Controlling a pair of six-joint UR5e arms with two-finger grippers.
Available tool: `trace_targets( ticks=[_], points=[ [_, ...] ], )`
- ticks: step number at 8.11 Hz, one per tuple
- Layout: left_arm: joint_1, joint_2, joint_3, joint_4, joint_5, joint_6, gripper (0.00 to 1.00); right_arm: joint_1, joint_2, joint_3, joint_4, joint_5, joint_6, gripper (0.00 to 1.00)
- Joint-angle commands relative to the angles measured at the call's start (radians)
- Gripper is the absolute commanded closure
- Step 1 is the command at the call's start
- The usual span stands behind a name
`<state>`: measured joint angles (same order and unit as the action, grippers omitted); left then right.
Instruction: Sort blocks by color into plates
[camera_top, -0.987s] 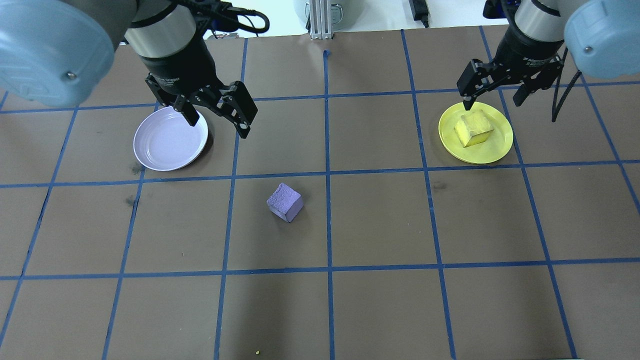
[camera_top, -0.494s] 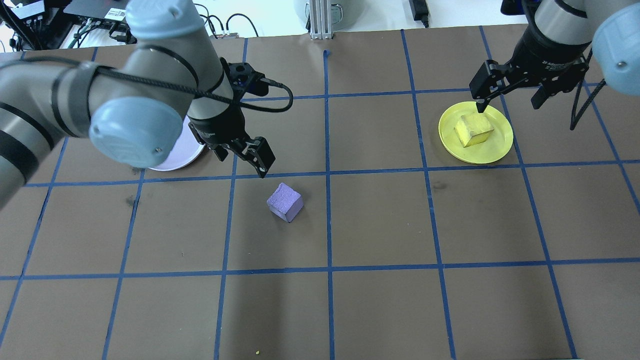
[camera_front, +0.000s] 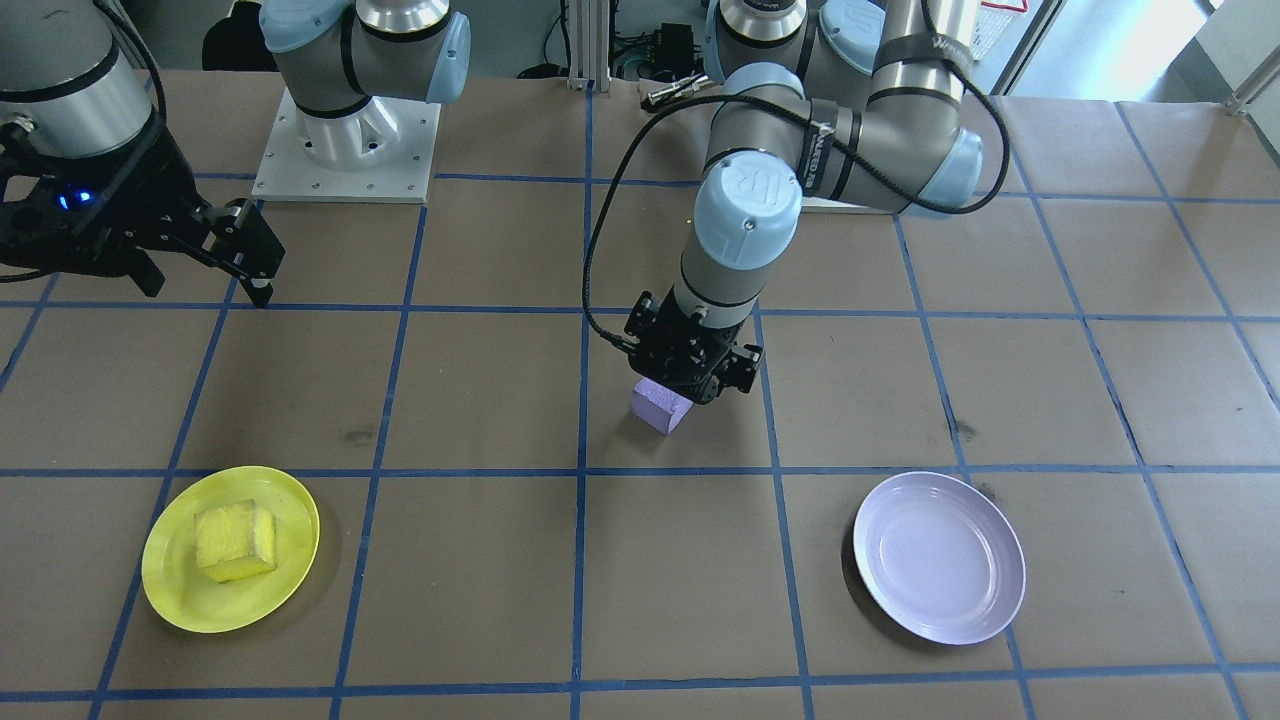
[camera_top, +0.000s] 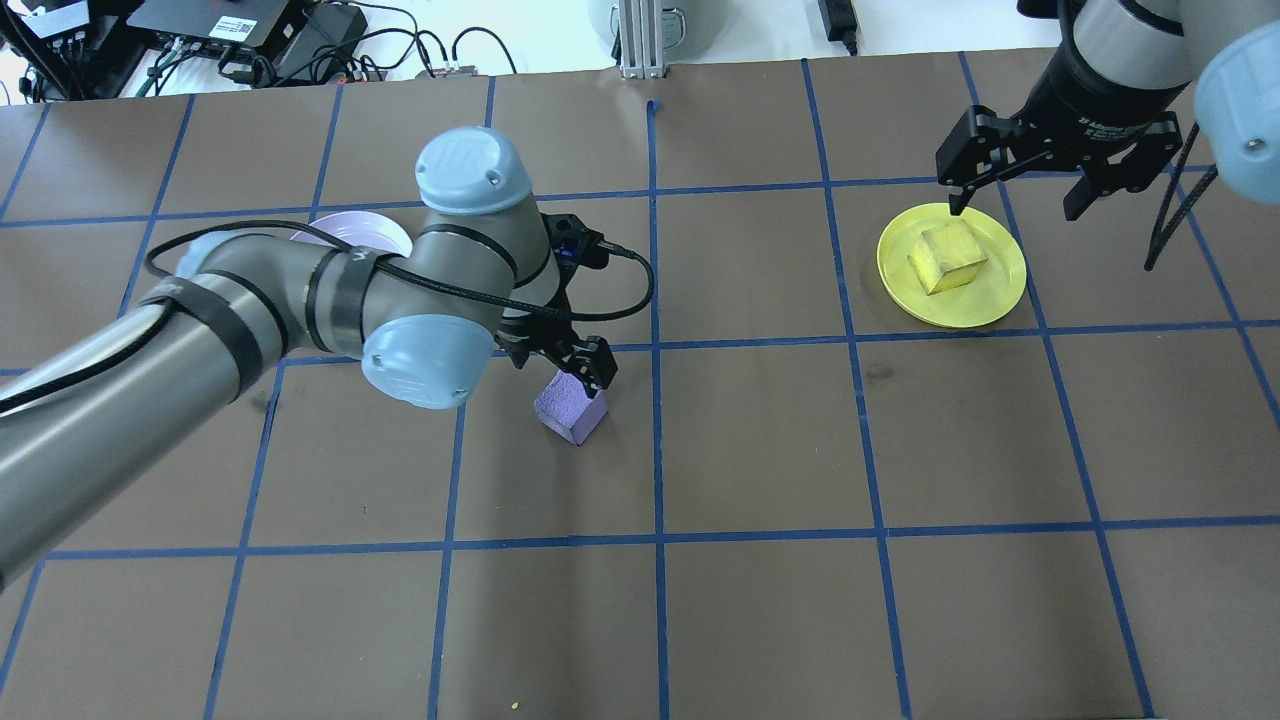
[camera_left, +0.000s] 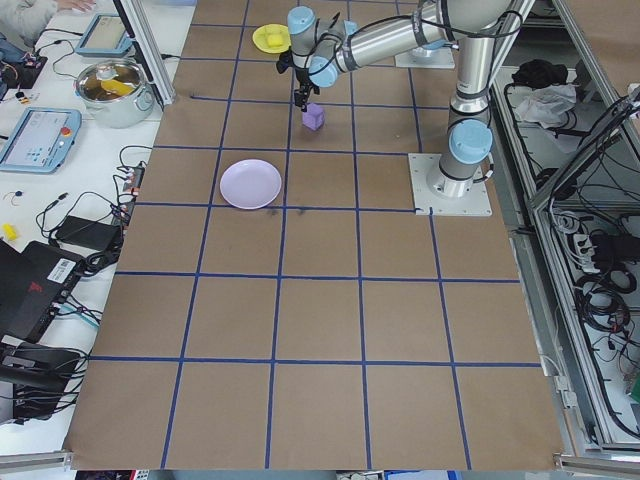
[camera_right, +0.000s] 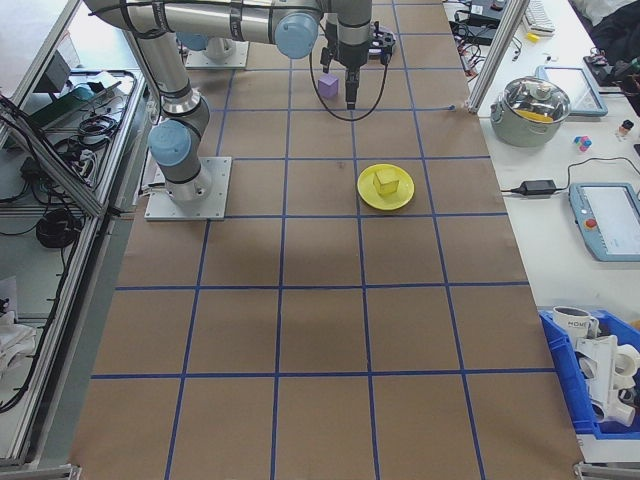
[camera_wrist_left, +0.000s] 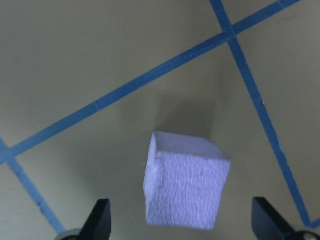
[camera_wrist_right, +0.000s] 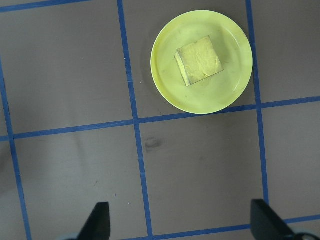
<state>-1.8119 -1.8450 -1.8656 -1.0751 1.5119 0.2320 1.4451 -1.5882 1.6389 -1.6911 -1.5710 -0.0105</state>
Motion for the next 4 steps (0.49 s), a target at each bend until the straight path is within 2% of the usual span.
trace_targets(
  ticks=[1,4],
  points=[
    [-0.061,-0.094,-0.003,0.098,0.005,-0.05,0.0,0.078,-0.002,0.002,-0.001,-0.009,0.004,0.0],
    [-0.061,-0.073,-0.01,0.098,0.005,0.004,0.02,0.078,0.007,0.004,0.002,-0.004,0.006,0.0]
  ],
)
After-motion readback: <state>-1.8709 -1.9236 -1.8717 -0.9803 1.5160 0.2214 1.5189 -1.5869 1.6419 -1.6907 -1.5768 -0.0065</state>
